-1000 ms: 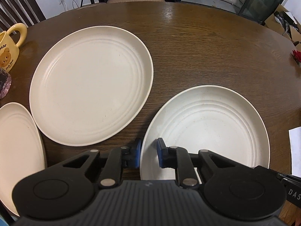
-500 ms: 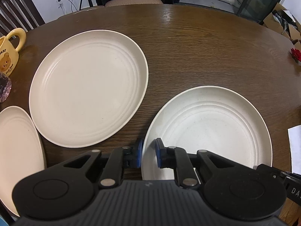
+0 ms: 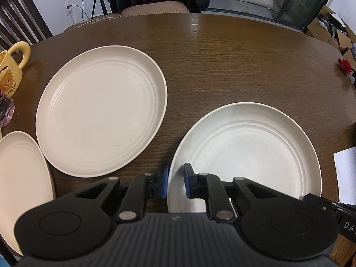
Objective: Organize plates and bowls
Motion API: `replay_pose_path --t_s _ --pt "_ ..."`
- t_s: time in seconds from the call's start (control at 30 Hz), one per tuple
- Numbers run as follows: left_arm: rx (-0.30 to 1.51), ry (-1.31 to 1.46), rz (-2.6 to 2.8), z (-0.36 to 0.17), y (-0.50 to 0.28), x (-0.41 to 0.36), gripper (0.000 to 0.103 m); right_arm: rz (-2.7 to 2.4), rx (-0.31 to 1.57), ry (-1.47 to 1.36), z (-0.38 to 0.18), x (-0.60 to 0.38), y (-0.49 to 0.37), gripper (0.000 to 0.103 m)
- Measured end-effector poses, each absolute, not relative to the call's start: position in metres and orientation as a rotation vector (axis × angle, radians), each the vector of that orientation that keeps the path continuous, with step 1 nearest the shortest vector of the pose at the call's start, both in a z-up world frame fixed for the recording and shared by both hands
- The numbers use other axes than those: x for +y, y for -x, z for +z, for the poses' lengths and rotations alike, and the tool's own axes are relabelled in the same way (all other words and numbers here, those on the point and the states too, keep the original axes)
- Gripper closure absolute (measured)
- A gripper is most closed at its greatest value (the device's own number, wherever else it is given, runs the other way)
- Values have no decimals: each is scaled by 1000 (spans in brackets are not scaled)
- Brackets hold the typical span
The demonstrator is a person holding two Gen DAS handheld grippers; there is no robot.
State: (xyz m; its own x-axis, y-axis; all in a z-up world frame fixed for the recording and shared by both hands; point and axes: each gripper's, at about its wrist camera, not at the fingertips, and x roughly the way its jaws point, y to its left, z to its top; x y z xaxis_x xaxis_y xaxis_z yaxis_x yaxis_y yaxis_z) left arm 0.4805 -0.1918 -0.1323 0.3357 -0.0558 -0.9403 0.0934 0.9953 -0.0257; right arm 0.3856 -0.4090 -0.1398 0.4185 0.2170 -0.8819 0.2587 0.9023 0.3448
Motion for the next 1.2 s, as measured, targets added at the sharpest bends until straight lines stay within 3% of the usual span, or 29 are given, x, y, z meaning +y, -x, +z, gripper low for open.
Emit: replay_pose_path --t_s 1.2 --pt "1126 18 -94 -61 -437 -168 88 8 1054 -421 -73 -399 -354 97"
